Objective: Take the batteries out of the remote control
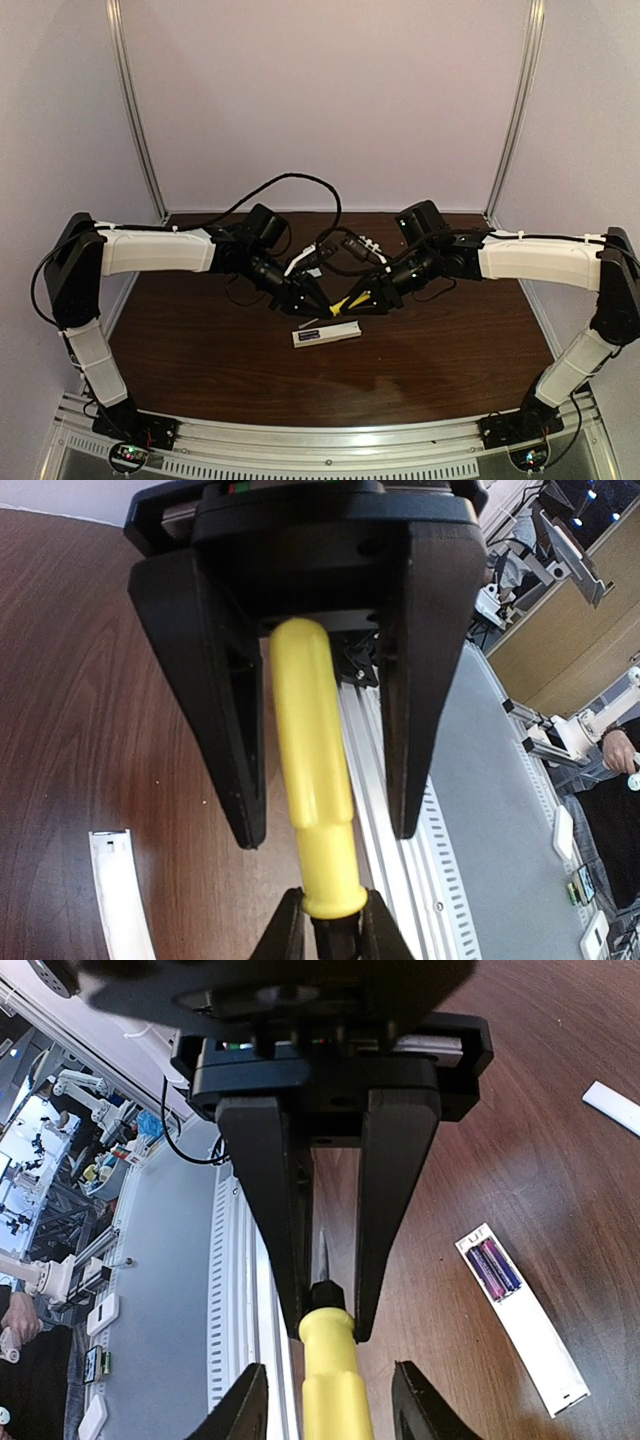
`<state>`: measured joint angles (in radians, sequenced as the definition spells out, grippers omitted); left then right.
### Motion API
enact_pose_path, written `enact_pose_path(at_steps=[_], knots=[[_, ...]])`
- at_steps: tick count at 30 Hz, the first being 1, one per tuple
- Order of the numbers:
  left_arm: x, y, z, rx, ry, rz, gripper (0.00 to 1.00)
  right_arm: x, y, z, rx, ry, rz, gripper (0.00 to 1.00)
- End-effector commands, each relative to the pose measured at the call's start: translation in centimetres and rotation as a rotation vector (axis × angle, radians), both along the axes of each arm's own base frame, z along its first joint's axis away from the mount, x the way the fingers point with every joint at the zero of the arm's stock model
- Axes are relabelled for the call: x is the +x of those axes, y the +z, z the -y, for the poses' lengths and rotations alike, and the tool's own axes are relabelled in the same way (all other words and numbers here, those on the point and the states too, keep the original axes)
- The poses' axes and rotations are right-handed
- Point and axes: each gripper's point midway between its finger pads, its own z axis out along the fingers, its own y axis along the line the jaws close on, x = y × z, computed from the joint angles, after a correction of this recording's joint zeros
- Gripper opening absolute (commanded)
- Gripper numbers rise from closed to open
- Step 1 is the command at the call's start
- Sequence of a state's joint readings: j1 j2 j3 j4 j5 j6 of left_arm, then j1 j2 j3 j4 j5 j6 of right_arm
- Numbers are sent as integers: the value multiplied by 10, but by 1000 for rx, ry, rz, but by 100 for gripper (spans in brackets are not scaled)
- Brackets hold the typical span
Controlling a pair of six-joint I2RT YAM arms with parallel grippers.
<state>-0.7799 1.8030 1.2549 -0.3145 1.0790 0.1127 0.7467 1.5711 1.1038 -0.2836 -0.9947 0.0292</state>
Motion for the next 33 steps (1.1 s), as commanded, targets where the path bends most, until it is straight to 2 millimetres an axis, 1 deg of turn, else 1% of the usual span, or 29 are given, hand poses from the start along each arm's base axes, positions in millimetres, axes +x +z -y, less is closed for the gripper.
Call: enact_pose_path(at_steps=[1,7,11,23,26,30,31,33], knots=[[-1,5,4,-33,-36,4,0,0,12,-3,24,6,31,43],[-1,4,5,-35,-40,4,0,-2,9,-3,19,14,14,33],[-1,4,5,-35,-40,5,0,-4,9,-3,19,18,14,30],[-4,0,3,-30,-46,-8,0,-11,6,-4,3,42,-8,14],[-3,-3,2,-22,-39,-8,0,-11,5,-4,2,44,-9,13],[-2,-4,3,-15,-32,-2,0,-12,4,-5,-1,46,-14,7],[-1,-4,3,-13,-28,1,2,-12,4,-5,-1,46,-17,5],[1,-4,3,-8,-20,8,12,-12,2,-5,-12,47,-28,0]])
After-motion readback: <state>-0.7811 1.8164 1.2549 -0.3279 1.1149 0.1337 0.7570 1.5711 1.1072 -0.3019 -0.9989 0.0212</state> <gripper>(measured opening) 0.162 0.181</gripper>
